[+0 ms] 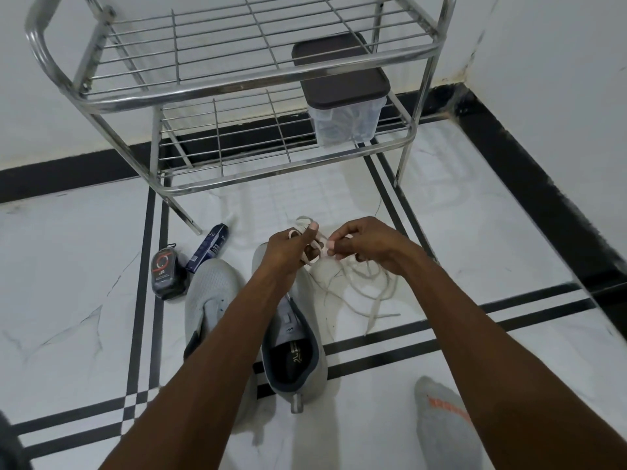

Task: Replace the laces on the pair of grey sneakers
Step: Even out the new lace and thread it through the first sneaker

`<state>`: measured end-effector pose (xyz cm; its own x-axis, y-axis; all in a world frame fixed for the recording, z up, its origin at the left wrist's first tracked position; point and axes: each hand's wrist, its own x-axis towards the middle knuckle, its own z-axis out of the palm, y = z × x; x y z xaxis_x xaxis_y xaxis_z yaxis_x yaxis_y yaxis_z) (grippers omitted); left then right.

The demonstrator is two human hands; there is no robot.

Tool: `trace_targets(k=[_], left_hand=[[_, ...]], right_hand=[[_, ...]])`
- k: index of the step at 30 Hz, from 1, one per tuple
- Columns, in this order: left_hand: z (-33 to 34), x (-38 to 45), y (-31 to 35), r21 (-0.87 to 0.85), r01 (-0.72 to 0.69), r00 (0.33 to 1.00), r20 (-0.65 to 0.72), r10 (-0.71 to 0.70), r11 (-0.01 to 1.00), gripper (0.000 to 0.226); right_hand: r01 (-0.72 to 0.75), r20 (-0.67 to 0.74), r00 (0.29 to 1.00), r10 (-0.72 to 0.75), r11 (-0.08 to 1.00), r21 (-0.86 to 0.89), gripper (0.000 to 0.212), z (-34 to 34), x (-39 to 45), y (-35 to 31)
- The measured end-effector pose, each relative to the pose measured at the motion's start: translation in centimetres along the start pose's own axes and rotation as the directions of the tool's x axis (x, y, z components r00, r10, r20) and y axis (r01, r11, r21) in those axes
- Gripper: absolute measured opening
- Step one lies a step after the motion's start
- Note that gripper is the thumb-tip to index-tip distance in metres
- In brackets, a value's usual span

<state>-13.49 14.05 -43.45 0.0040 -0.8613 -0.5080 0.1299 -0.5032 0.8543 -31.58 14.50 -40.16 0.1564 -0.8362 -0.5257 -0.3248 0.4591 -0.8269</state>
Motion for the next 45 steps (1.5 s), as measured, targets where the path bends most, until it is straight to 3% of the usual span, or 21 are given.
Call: trace_targets(k=[2, 4, 6, 9, 12, 16, 21, 23, 25, 26, 28, 29, 31, 33, 37, 42, 45], left_hand=[[0.1, -0.2, -0.2, 0.163, -0.001, 0.999, -0.042, 0.008, 0.987, 0.053], [0.1, -0.4, -0.6, 0.425, -0.014, 0.995, -0.085, 0.055, 0.905, 0.074], [0.0, -1.1, -0.9, 0.603, -0.16, 0.961, -0.085, 0.263, 0.781, 0.068], [0.3, -2.3, -1.0, 0.554, -0.469, 0.846, 0.058, 0.529, 0.688, 0.035], [0.6, -2.7, -0.9, 0.471, -0.555, 0.821, 0.176, 0.543, 0.686, 0.027], [0.5, -2.1, -1.1, 0.489, -0.595, 0.796, 0.252, 0.55, 0.638, 0.03], [0.2, -1.8, -1.3, 0.529, -0.519, 0.848, 0.221, 0.481, 0.671, 0.002], [0.0, -1.8, -1.4, 0.489, -0.506, 0.857, 0.194, 0.477, 0.711, 0.005], [0.0, -2.1, -1.2, 0.42, -0.471, 0.879, 0.153, 0.451, 0.776, 0.011], [0.0, -2.2, -1.0, 0.388, -0.451, 0.89, 0.13, 0.437, 0.803, 0.012], [0.0, -2.6, -0.3, 0.3, -0.408, 0.912, 0.085, 0.401, 0.862, 0.008], [-0.1, -2.6, 0.2, 0.229, -0.383, 0.923, 0.07, 0.377, 0.895, 0.007], [-0.5, -2.5, 0.9, 0.127, -0.34, 0.941, 0.037, 0.338, 0.932, 0.012], [-1.4, -2.4, 1.0, 0.119, -0.308, 0.95, -0.022, 0.313, 0.944, 0.016], [-3.3, -2.4, 0.2, 0.106, -0.247, 0.966, -0.049, 0.253, 0.963, 0.017], [-4.7, -2.4, -0.3, -0.062, -0.199, 0.978, -0.075, 0.194, 0.978, 0.011], [-5.7, -2.4, -0.6, -0.088, -0.204, 0.976, -0.094, 0.196, 0.975, 0.02]], right_hand=[[-0.025, -0.121, 0.992, 0.03, 0.999, 0.044, 0.018, -0.9, 0.0, 0.0], [-0.029, -0.221, 0.974, 0.056, 0.992, 0.125, 0.014, -1.7, 0.2, 0.3], [-0.048, -0.214, 0.972, 0.1, 0.971, 0.232, 0.014, -1.9, 0.4, 0.3], [-0.132, -0.091, 0.978, 0.186, 0.899, 0.417, 0.012, -1.3, 0.8, 0.4], [-0.197, -0.018, 0.974, 0.225, 0.889, 0.414, 0.014, -0.6, 1.0, 0.6], [-0.152, -0.017, 0.987, 0.158, 0.967, 0.205, 0.02, -0.9, 0.6, 0.3], [-0.087, 0.003, 0.996, 0.087, 0.992, 0.087, 0.03, -1.6, 0.4, -0.4], [-0.115, -0.034, 0.993, 0.111, 0.979, -0.167, 0.037, -1.7, 0.9, -0.1], [-0.146, -0.187, 0.982, 0.039, 0.787, -0.6, 0.053, -1.4, 1.7, 0.7], [-0.133, -0.265, 0.962, -0.065, 0.737, -0.663, 0.056, -1.0, 2.0, 1.1], [0.1, -0.25, 0.93, -0.268, 0.843, -0.529, 0.046, 0.1, 2.0, 1.3], [0.222, -0.195, 0.934, -0.301, 0.913, -0.343, 0.04, 0.9, 1.7, 1.0], [0.286, -0.072, 0.956, -0.284, 0.958, 0.015, 0.035, 2.4, 1.2, 0.5], [0.311, -0.015, 0.95, -0.313, 0.937, 0.156, 0.031, 3.4, 1.2, 0.3], [0.35, -0.012, 0.935, -0.355, 0.914, 0.205, 0.024, 4.2, 2.1, 0.7], [0.307, 0.087, 0.94, -0.331, 0.928, 0.213, 0.033, 5.9, 3.1, 0.1], [0.298, 0.058, 0.946, -0.32, 0.925, 0.236, 0.028, 7.1, 3.8, 0.4]])
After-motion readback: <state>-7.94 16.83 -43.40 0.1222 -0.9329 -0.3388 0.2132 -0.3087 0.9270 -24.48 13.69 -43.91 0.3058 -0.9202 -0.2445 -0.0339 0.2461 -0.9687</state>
